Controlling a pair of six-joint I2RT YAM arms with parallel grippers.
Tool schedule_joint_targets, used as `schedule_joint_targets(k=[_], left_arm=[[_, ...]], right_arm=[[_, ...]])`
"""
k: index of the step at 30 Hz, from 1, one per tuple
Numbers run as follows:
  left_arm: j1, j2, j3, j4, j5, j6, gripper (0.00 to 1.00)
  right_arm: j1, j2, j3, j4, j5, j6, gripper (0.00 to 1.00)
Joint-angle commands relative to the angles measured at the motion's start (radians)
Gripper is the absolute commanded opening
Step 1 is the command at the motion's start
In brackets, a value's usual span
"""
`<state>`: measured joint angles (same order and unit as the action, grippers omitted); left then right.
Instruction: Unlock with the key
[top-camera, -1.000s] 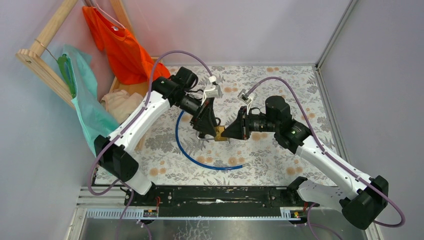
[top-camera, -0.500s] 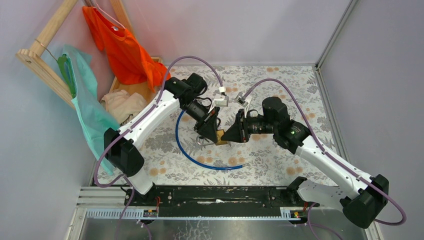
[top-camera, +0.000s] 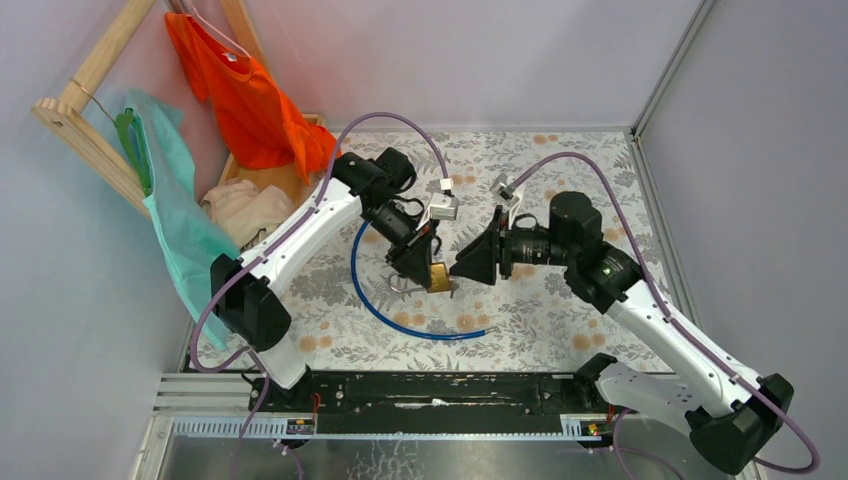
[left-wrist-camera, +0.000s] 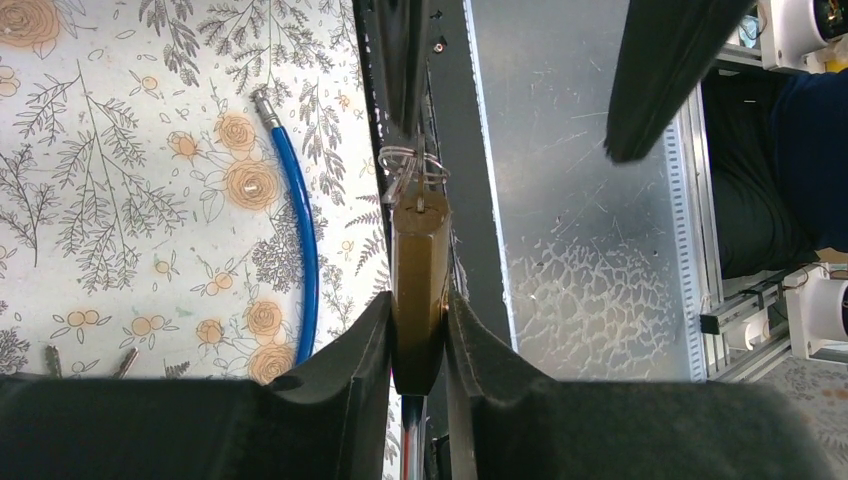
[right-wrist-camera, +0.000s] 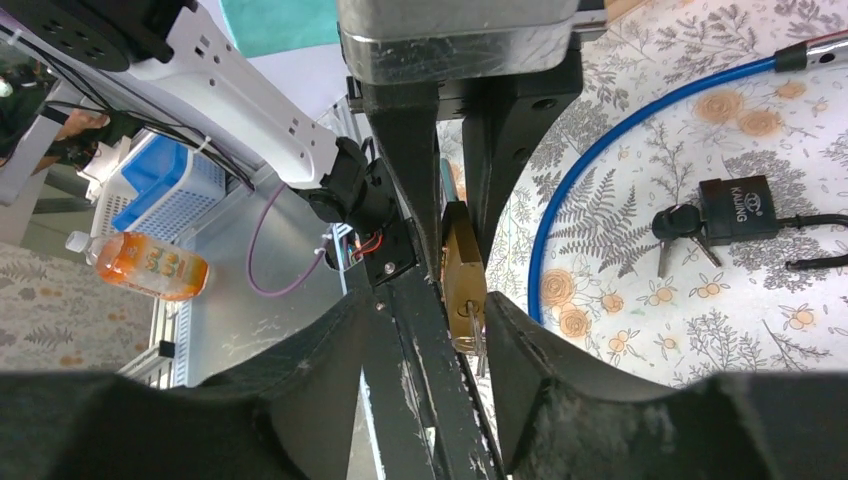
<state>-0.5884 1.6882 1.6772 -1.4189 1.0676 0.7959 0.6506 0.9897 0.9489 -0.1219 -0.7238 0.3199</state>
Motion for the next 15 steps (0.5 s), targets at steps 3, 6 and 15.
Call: schedule_joint_targets(k=[3, 6, 15], left_arm=[[0.002, -0.013, 0.049, -0.031, 0.028, 0.013, 0.00], [0.004, -0.016, 0.055, -0.031, 0.026, 0.011, 0.00], [0.006, -0.022, 0.070, -0.031, 0.031, -0.002, 0.00]], right_arm=[[-0.044, -0.017, 0.043, 0.035, -0.081, 0.026, 0.43], [-0.045, -0.003, 0.046, 0.021, -0.092, 0.020, 0.44], [-0.044, 0.025, 0.032, -0.031, -0.060, -0.039, 0.49]])
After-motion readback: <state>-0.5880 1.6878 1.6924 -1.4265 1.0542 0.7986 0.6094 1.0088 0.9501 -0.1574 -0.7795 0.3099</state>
